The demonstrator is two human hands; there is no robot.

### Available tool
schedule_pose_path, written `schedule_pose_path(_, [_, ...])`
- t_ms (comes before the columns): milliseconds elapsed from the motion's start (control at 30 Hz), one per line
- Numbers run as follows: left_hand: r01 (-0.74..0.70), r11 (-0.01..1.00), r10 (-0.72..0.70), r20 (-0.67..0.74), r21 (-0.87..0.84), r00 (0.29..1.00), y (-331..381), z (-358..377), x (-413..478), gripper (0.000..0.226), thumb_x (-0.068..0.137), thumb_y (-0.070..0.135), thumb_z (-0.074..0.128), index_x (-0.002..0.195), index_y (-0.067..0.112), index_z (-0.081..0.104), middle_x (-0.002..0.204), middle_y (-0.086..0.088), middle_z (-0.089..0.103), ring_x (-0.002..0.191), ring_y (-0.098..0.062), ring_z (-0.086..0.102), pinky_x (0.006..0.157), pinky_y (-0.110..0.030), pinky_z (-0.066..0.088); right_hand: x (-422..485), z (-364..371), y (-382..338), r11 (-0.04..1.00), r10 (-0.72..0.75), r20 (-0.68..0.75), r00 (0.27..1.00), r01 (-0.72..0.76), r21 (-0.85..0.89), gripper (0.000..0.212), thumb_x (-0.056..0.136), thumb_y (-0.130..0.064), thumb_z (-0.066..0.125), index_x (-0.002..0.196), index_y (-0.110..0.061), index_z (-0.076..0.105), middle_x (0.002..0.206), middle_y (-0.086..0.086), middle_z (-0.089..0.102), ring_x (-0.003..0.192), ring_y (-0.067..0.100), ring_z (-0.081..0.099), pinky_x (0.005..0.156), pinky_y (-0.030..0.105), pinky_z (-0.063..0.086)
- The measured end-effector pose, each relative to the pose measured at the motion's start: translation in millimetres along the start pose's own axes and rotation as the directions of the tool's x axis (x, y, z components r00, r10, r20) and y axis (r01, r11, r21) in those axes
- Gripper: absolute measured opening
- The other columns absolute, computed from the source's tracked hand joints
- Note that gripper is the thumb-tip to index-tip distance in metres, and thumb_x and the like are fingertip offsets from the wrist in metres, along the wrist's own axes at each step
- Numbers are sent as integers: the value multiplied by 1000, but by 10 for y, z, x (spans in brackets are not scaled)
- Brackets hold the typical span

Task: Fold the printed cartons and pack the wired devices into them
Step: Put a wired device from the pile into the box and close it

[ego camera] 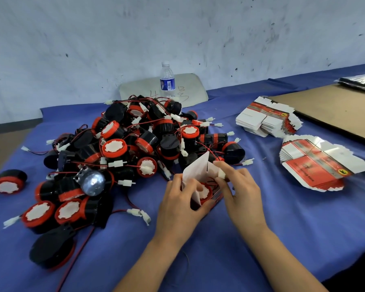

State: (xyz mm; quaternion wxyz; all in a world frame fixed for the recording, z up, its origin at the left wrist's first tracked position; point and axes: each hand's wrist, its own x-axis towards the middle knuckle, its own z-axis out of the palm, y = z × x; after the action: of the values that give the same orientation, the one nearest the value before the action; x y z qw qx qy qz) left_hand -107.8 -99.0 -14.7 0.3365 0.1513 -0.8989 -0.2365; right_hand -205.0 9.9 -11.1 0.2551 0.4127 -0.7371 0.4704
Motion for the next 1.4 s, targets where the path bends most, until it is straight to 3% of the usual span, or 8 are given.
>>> schedule_pose_path(267, [-5,1000,5,4,23,1000,2,11,-3,43,74,64,54,95,26,60,94,12,38,89,-12,47,63,-28,46,34,5,-7,970,98,167,981,-56,-237,58,83,-2,70,133,-29,54,72,4,58,64,28,51,46,36,43])
schedule_pose_path(367, [5,1000,-5,6,22,1000,-2,16,-7,42,74,62,57,95,26,61,95,10,41,90,-13,48,64,-30,48,28,21,-34,976,129,159,979,-97,-194,43,86,-9,66,112,-34,41,73,-3,54,65,28,53,49,31,39])
schedule_pose_path(467, [0,999,0,2,32,1000,-7,22,-7,40,74,59,62,95,25,62,95,10,41,90,-14,49,63,-31,49,31,6,-91,957,-1,108,994,32,-287,43,63,1,81,92,-24,62,62,-12,36,50,18,42,45,19,25])
schedule_pose_path(600, [6,999,-6,1,50,1000,-5,28,-12,40,72,57,62,98,27,62,98,8,45,91,-16,50,61,-34,51,21,48,-31,945,-58,182,982,113,-306,47,52,4,87,93,-16,75,72,-6,68,58,20,54,48,25,40])
schedule_pose_path(733, [6,998,-7,23,68,1000,-20,22,-18,39,73,57,59,101,30,59,98,12,40,93,-13,47,61,-31,50,-11,65,2,967,-55,173,983,95,-235,29,68,2,82,94,-10,76,83,-1,70,63,24,57,49,26,42])
schedule_pose_path(933, [-8,997,9,-1,80,1000,-8,19,-13,38,74,62,56,96,31,57,94,13,36,89,-13,47,56,-30,47,29,18,54,959,69,152,986,-23,-284,17,73,-28,84,82,-16,77,94,2,60,75,26,52,48,30,44])
schedule_pose_path(1100, [-13,997,12,10,76,1000,3,18,-14,41,73,60,56,105,34,57,97,15,36,93,-13,47,61,-32,50,29,42,34,977,167,223,960,-129,-172,5,83,-16,74,80,-18,78,147,-9,42,106,19,39,81,32,42])
schedule_pose_path(1400, [7,994,-1,53,-106,999,-30,49,-28,78,77,44,75,137,50,26,98,25,47,101,-6,46,82,-17,42,117,85,100,827,545,284,789,-561,-27,13,87,-24,67,82,-27,78,139,-19,49,104,7,58,80,37,51])
